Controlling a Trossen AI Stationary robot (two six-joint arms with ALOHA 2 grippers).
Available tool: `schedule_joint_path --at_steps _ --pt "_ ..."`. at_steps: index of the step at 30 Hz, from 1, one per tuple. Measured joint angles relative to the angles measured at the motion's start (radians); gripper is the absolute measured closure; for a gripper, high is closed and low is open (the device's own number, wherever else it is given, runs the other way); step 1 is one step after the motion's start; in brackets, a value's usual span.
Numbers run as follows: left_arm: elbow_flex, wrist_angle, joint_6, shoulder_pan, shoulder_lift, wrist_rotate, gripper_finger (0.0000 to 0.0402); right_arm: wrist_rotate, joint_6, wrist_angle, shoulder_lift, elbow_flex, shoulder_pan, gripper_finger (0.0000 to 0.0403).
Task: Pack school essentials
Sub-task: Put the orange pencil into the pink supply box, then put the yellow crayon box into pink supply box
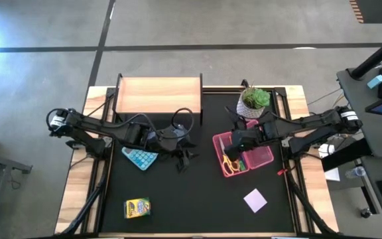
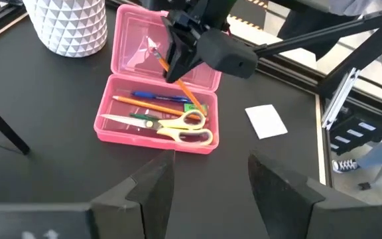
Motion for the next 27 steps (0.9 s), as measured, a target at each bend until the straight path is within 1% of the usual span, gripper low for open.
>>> schedule_joint_path --at_steps 5,9,16,19,27 --pt "0.000 0.002 0.000 0.000 0.000 0.000 0.0228 -0.064 -0.058 -0.016 0.033 0.000 -0.015 0.0390" --pt "-0.001 0.002 0.004 0.000 0.000 0.000 0.0228 -0.093 -0.073 -0.044 0.070 0.000 -0.027 0.0390" --pt "-0.002 0.001 0.009 0.000 0.000 0.000 0.0228 -0.098 -0.090 -0.060 0.126 0.000 -0.042 0.0389" --pt "-0.002 0.001 0.009 0.000 0.000 0.000 0.0228 -0.089 -0.095 -0.060 0.147 0.000 -0.043 0.0374" --pt "-0.002 -0.023 0.006 0.000 0.000 0.000 0.0228 -0.086 -0.096 -0.062 0.200 0.000 -0.043 0.0311"
